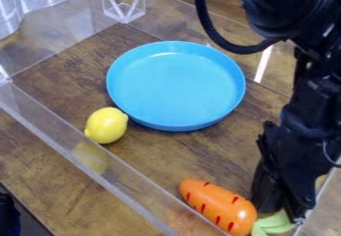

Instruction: Move the carrot to the left side

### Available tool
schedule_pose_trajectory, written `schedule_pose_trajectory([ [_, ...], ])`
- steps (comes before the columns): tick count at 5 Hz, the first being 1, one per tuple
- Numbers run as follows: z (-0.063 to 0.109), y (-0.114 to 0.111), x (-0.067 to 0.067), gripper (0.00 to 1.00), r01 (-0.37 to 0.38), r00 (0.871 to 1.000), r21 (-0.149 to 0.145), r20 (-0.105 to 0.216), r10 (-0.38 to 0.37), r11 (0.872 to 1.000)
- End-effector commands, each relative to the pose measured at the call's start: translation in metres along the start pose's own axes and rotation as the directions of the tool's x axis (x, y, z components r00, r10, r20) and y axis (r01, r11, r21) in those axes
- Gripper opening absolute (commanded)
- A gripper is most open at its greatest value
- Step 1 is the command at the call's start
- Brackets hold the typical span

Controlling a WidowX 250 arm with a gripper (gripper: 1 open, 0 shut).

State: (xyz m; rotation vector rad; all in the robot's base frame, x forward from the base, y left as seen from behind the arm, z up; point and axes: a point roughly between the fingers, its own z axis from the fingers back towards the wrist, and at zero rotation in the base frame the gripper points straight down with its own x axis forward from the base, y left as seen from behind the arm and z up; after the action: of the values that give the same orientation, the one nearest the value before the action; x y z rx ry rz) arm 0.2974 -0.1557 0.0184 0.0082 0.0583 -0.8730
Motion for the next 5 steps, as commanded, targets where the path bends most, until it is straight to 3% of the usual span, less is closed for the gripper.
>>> schedule_pose_trajectory([
  [1,0.0021,0.0029,0.0016,0.0,0.015,1.0,0.005,0.004,-0.015,1.0],
  [5,0.0019,0.0062,0.0088,0.0,0.053,0.998,0.008,-0.016,-0.053,0.999],
])
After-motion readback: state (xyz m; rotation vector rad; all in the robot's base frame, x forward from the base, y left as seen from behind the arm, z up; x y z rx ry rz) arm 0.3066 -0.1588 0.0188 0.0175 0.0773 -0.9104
